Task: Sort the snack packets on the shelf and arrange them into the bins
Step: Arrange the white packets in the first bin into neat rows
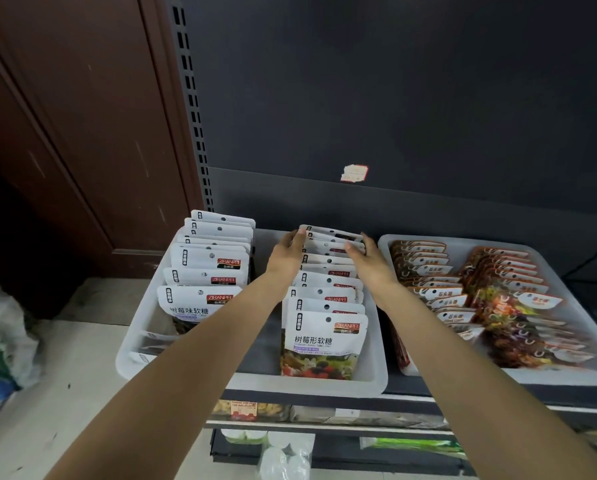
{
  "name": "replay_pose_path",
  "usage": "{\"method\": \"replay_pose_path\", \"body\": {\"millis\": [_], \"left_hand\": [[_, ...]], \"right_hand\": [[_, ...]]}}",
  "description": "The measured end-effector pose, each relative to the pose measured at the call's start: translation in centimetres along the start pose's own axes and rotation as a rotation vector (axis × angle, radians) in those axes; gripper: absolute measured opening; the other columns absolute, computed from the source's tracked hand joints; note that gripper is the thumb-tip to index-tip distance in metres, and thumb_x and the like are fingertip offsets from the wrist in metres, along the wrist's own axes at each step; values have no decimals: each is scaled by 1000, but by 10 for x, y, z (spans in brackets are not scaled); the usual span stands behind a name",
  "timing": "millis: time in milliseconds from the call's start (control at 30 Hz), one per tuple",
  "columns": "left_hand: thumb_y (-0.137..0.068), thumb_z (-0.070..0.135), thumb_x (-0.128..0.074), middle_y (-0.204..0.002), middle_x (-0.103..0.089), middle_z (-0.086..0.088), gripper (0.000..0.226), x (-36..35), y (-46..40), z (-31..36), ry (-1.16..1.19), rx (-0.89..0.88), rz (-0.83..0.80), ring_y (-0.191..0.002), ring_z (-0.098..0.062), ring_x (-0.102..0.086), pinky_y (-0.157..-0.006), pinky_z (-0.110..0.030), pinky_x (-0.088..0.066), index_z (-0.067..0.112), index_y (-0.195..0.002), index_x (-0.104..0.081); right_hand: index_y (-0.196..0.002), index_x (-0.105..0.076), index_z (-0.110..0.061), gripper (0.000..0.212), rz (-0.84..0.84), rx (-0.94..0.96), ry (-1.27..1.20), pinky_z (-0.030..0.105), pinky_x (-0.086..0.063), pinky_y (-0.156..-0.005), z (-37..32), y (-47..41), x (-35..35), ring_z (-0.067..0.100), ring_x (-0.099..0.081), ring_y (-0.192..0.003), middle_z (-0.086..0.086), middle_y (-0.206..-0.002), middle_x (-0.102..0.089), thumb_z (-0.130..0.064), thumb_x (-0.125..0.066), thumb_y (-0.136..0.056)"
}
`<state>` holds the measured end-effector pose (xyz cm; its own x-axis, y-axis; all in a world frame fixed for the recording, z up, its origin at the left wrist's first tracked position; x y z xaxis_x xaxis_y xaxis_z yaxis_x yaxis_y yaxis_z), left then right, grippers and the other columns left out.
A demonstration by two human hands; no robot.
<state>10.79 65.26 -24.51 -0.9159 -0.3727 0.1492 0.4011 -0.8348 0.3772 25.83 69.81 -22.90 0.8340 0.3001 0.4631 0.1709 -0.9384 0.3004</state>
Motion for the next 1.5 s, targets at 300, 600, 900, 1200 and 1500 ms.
{"method": "replay_pose_path", "body": {"millis": [300, 600, 900, 1200, 1500], "left_hand": [[-96, 60, -23, -121, -63, -7, 58, 3, 18, -22, 226, 111, -76, -105, -24, -62, -89, -39, -51, 23, -131, -51], [-91, 63, -37, -122, -65, -8, 59, -19, 49, -31, 422, 21, -342, -108, -25, -65, -93, -44, -51, 25, -134, -50], [-98, 54, -28, -127, -60, -3, 51, -5, 63, -47, 334, -22, -277, -104, -17, -64, -60, -22, -54, 30, -143, -37], [-102, 20, -38, -135, -45, 7, 53, -12, 74, -33, 213, -140, -264, -118, -11, -46, -102, -29, -37, 28, -149, -16], [-94, 40, -45, -144, -46, -3, 61, -2, 70, -38, 161, -104, -231, -127, -25, -49, -107, -49, -38, 35, -149, -20]], "right_hand": [[-150, -18, -25, 54, -19, 56, -195, 24, -31, -98, 10, 32, 1, 6, -40, -120, -11, -134, -41, -36, -37, -101], [-149, -13, -36, 53, -12, 149, -356, 19, -51, -75, 20, 65, -13, 5, -59, -103, -7, -131, -53, -31, -37, -102], [-142, -35, -24, 44, 60, 186, -149, 29, -46, -97, 26, 85, -8, 14, -52, -116, -5, -128, -50, -24, -44, -100], [-149, -18, -27, 50, -64, 174, -93, -6, -36, -61, 29, 89, -18, 2, -42, -106, -12, -123, -44, -20, -37, -102], [-148, -24, -25, 48, 10, 189, -52, 1, -40, -70, 29, 90, -14, 7, -49, -109, -7, -129, -49, -22, -38, -102]]}}
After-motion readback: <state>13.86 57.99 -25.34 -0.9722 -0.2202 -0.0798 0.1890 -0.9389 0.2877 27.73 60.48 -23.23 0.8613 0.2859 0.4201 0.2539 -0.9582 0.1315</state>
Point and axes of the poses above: each hand's wrist, its own y-axis away from the middle knuckle, its own x-axis out of the back of the hand, z = x × y, the point moved 6 cm from there along -y, towards the middle knuckle
